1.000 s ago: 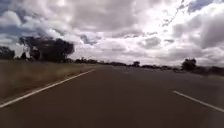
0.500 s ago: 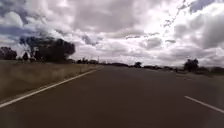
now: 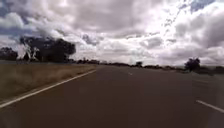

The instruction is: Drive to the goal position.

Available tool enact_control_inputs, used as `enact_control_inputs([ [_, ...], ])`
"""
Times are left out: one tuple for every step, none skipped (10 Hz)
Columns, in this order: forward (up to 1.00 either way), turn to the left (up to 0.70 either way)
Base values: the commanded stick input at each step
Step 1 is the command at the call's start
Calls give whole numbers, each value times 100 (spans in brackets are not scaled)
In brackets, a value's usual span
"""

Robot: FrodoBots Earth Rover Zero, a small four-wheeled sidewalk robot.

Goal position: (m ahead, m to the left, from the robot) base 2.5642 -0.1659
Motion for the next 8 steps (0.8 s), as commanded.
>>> enact_control_inputs([
  [70,0],
  [70,0],
  [70,0],
  [70,0],
  [70,0],
  [70,0],
  [70,0],
  [70,0],
])
